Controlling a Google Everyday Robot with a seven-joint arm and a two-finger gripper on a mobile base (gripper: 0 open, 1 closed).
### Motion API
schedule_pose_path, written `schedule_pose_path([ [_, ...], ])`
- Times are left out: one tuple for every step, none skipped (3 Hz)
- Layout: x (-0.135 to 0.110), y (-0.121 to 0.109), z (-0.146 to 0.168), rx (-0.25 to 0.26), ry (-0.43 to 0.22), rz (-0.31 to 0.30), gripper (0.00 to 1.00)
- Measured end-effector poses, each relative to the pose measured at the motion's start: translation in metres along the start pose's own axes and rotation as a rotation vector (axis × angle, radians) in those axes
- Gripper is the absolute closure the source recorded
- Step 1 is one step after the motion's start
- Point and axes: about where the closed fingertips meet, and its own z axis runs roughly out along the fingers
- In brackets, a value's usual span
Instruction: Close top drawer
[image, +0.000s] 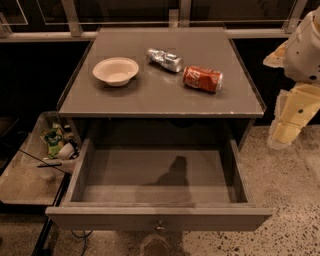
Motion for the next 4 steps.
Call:
schedule_pose_path([
  [0.000, 0.002, 0.004, 0.012, -0.008, 0.003, 0.00],
  [0.008, 0.012, 0.025, 0.016, -0.068, 0.012, 0.00],
  [0.017, 0.029, 0.046, 0.034, -0.156, 0.044, 0.18],
  [0.022, 0.050, 0.068, 0.044, -0.227, 0.079, 0.41],
])
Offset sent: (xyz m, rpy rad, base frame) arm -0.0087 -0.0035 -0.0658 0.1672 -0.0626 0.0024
